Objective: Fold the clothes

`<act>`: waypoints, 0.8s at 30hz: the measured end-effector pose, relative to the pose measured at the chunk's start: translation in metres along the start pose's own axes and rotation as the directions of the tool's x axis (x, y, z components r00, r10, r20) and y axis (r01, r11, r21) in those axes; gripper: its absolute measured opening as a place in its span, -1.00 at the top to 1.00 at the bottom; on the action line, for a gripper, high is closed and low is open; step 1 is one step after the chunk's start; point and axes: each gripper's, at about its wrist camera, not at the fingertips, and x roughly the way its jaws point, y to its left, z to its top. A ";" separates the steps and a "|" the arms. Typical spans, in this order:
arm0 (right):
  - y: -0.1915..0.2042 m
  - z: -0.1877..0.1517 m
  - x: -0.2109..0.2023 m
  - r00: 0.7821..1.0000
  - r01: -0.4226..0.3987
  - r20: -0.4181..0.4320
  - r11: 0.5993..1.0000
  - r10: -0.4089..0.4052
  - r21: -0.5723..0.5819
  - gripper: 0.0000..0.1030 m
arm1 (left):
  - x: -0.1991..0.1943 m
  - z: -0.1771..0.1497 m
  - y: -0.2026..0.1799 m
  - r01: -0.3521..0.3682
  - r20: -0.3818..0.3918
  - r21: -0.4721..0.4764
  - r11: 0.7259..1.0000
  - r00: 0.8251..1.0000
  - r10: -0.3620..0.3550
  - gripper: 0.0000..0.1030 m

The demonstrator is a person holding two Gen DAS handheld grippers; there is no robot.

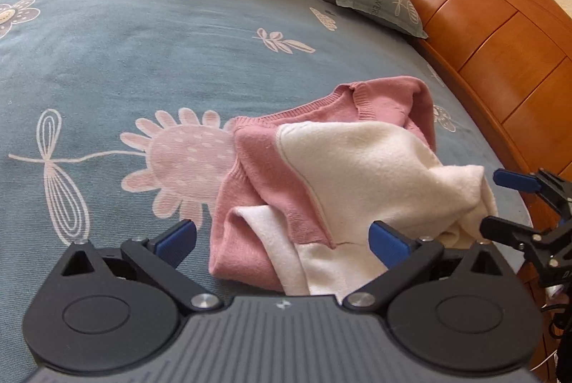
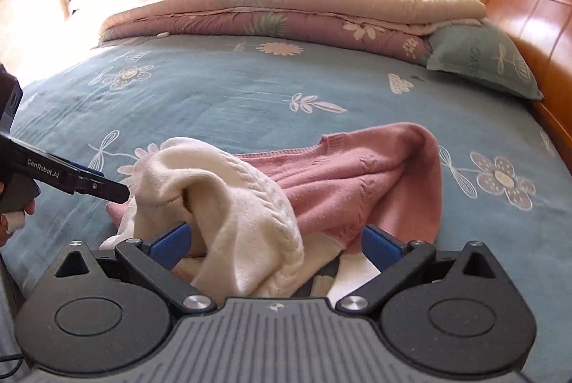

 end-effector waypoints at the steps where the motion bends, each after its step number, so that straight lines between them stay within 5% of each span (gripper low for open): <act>1: 0.008 0.001 0.004 1.000 -0.014 -0.004 1.000 0.014 -0.023 -1.00 | -0.001 -0.001 -0.002 0.025 0.002 0.010 1.000 1.000 -0.025 -0.98; 7: 0.022 -0.022 0.020 0.995 -0.060 -0.079 0.998 0.059 -0.014 -1.00 | 0.016 0.000 -0.008 0.243 -0.003 0.039 0.969 0.970 -0.243 -0.98; 11: 0.012 -0.039 0.021 0.991 -0.062 -0.115 0.997 0.065 0.037 -1.00 | 0.052 -0.001 0.001 0.286 -0.054 -0.067 0.956 0.956 -0.290 -0.98; 20: -0.002 -0.050 0.024 0.989 -0.058 -0.128 0.993 0.071 0.105 -1.00 | 0.055 -0.006 0.016 0.474 0.026 -0.156 0.867 0.879 -0.476 -0.98; 24: 0.000 -0.050 0.021 0.991 -0.056 -0.118 0.994 0.067 0.095 -1.00 | 0.071 -0.025 0.059 0.559 0.120 -0.336 0.758 0.824 -0.554 -0.98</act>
